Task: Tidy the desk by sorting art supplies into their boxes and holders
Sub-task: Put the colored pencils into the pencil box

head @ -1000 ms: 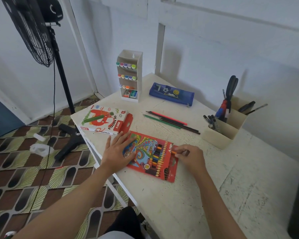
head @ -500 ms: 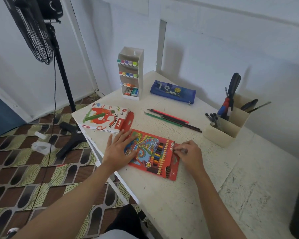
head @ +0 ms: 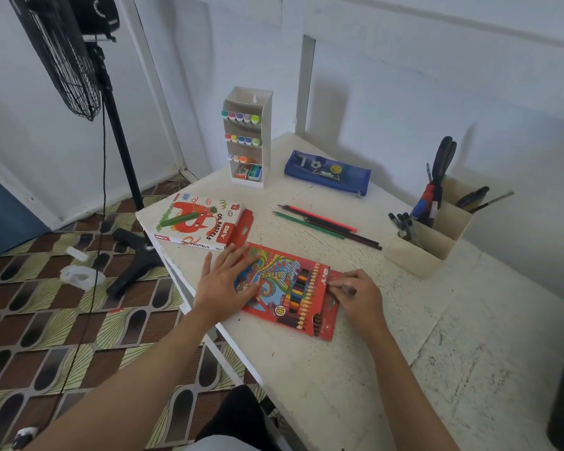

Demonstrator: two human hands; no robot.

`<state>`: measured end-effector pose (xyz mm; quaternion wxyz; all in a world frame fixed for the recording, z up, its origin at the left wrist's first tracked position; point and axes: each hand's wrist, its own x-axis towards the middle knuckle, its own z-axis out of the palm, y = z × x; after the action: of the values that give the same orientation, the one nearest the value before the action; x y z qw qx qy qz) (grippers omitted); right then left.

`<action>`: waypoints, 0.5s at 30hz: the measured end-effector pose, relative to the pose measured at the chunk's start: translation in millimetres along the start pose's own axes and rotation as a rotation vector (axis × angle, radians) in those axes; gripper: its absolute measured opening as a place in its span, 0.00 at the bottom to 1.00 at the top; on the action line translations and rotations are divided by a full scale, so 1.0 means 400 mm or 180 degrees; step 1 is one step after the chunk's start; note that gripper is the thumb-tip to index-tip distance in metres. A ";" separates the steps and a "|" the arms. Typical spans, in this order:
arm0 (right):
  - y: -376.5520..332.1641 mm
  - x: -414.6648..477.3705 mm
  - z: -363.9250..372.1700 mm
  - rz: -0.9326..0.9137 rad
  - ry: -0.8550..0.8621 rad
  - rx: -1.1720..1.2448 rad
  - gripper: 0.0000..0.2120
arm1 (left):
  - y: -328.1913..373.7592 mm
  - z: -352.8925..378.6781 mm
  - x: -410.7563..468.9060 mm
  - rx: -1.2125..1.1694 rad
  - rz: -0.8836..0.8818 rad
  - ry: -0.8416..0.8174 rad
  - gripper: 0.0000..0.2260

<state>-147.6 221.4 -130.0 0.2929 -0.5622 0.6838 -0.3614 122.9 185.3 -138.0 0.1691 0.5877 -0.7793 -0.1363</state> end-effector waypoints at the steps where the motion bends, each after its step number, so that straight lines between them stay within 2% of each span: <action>1: -0.002 0.001 -0.006 0.0016 -0.0032 -0.0023 0.04 | 0.000 0.000 0.000 0.0015 0.0001 -0.0003 0.33; 7: -0.016 0.053 -0.051 0.0199 -0.0030 0.0040 0.05 | 0.003 -0.001 -0.002 0.0218 -0.0001 0.0109 0.31; 15: -0.068 0.195 -0.061 -0.0212 -0.0092 -0.0343 0.07 | 0.003 -0.002 -0.001 0.0288 -0.0009 0.0126 0.33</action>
<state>-167.6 146.0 -93.4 0.2599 -0.6047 0.6788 -0.3255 122.3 186.1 -136.8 0.1575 0.5985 -0.7804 -0.0895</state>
